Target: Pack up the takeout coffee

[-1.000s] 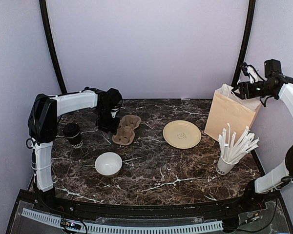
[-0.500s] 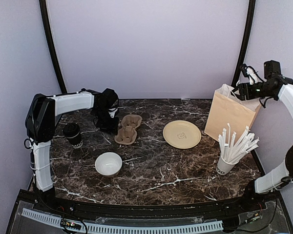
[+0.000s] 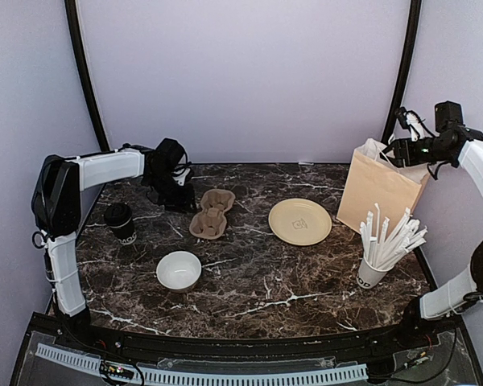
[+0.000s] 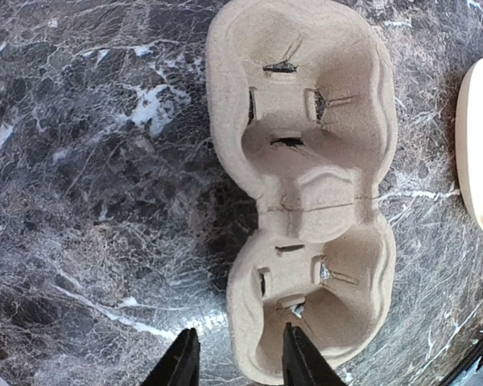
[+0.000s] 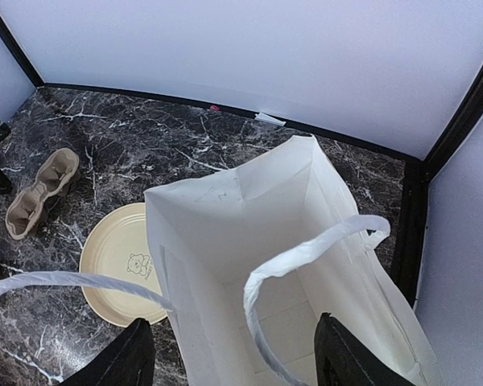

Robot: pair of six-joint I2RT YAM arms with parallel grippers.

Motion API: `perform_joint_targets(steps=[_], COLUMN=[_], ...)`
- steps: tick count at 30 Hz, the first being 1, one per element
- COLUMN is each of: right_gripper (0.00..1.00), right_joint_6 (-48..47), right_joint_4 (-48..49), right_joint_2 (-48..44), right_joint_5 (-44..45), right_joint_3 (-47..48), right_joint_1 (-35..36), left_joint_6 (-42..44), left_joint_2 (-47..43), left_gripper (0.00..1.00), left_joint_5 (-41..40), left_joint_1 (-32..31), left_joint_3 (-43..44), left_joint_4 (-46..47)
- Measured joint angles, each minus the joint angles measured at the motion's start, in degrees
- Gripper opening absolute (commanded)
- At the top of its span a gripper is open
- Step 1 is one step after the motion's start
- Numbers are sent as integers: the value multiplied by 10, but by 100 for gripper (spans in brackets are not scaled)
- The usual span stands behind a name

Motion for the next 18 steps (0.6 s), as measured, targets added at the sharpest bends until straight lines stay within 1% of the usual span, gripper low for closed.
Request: perform_joint_targets(steps=[5,10,17,18], right_gripper=[68,68,68,68], right_joint_6=[0,0,0,0], right_joint_4=[0,0,0,0], right_joint_2=[-3,-3,-3,-3], right_joint_5=[0,0,-1,-2], right_joint_3=[-5,-7,-8,-8], right_joint_1=[0,0,0,0], left_joint_6=[-1,-2,-3,-3], left_joint_2=[0,1,5,6], left_gripper=[38,39,39,41], left_joint_5=[42,105,167,172], left_joint_1=[26,50,56,56], left_joint_3=[-14,-31,-50,-53], left_joint_4=[16,39,54,55])
